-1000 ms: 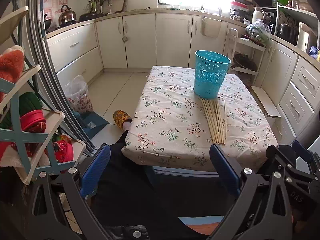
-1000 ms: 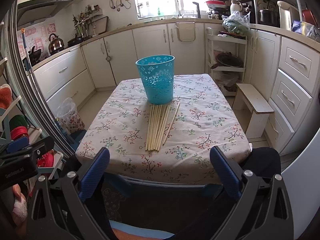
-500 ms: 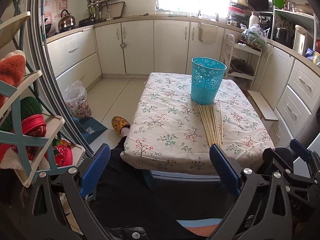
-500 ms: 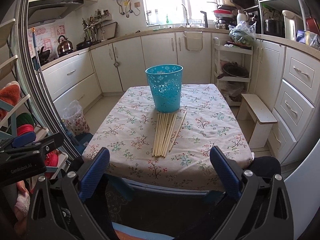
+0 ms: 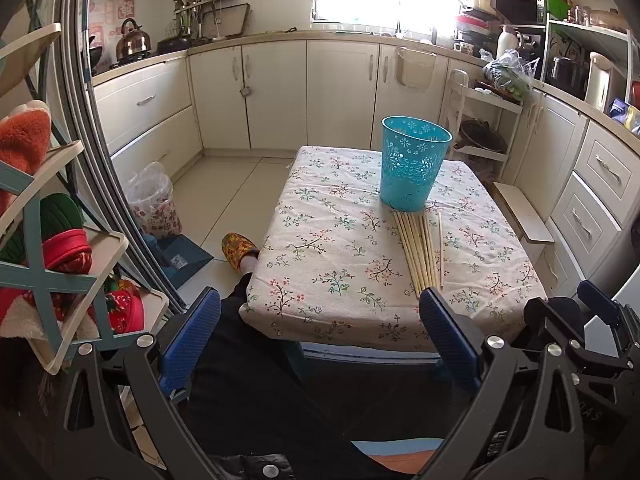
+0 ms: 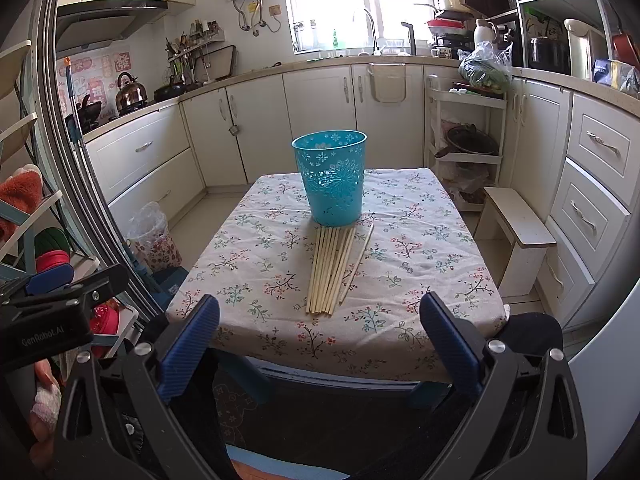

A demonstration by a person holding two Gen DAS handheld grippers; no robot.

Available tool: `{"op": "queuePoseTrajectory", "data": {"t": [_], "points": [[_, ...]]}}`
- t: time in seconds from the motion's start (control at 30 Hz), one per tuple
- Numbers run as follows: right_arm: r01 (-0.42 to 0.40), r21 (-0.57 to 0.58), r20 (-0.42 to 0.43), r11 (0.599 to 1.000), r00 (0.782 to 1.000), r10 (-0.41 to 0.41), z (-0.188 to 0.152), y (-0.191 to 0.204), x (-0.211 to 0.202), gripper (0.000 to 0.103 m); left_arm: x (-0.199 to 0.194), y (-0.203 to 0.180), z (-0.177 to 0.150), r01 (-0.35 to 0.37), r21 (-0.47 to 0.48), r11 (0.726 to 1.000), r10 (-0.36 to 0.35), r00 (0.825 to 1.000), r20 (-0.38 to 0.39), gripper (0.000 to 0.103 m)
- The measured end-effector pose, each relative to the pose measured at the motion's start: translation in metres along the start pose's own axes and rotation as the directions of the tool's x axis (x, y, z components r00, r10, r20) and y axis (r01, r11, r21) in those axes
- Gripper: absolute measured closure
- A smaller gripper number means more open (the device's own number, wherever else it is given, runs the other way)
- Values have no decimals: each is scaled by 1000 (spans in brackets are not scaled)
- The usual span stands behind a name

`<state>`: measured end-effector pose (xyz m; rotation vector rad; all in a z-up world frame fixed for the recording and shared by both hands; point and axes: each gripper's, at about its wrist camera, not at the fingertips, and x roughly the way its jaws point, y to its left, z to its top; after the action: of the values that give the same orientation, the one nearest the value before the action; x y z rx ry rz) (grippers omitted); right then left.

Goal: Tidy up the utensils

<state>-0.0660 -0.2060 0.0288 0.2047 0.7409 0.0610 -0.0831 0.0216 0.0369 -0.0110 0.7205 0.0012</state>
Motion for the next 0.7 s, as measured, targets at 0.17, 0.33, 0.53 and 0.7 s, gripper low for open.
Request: {"op": "queuePoseTrajectory", "data": {"t": [0.17, 0.33, 0.53, 0.7], "points": [[-3, 3, -1, 1000, 1000, 3, 0, -1, 0, 7, 2, -1, 1, 5, 2, 1000, -5, 1000, -7, 7], [-4, 5, -11, 1000, 1000, 4, -1, -2, 3, 7, 4, 0, 1, 14, -4, 1000, -14, 1000, -11, 7], [-9, 4, -21, 1000, 1000, 9, -2, -2, 6, 7, 7, 0, 1, 15, -4, 1000, -15, 1000, -21, 7], [-9, 2, -9, 1000, 1000, 9, -1, -2, 2, 7, 4, 0, 0, 20, -5, 1000, -20, 1000, -9, 7]]}}
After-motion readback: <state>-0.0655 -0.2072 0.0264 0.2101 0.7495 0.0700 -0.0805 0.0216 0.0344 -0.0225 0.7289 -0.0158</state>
